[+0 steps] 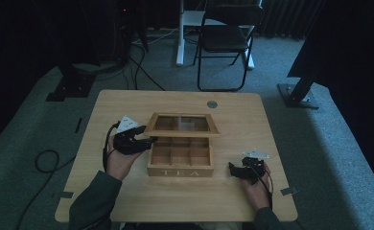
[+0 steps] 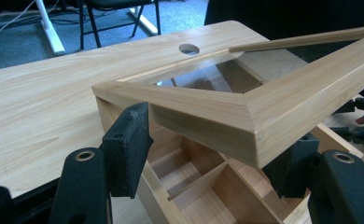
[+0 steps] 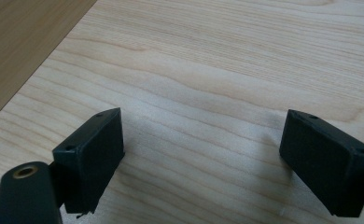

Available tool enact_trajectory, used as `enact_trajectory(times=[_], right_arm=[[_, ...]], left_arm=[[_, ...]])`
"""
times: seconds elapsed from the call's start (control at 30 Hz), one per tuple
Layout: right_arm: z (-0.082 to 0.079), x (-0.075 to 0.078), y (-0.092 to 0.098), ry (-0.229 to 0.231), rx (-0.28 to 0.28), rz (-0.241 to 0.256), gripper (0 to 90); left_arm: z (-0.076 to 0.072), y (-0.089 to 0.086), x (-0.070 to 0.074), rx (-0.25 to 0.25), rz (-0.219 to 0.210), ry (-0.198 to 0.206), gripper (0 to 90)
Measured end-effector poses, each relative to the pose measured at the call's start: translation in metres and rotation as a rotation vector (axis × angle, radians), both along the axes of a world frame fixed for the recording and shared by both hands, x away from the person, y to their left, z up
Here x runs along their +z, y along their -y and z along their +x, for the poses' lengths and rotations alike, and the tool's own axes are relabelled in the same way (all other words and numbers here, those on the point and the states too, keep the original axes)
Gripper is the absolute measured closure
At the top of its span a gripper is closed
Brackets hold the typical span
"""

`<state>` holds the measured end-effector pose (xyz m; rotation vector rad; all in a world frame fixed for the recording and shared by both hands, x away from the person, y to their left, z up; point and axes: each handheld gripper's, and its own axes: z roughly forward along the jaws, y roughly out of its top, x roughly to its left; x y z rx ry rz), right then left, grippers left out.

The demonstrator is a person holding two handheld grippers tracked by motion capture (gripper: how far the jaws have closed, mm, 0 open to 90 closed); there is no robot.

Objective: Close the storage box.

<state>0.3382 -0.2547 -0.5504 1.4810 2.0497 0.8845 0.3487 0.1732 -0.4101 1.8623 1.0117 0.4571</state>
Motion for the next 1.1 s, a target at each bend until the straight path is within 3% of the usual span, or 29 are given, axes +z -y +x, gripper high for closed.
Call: enact_trajectory(times=[0.8,1.1], right_arm=[[0.0,0.0,0.0,0.0,0.0,-0.001,13.3],[0.0,0.0,0.0,-0.001,-0.001,0.001,13.3]], left_arm=[[-0.013,-0.001,-0.016,-0.017,0.007,-0.02,38.4],[-0.02,-0.002,-0.029,-0.023,0.006,-0.049,38.3]])
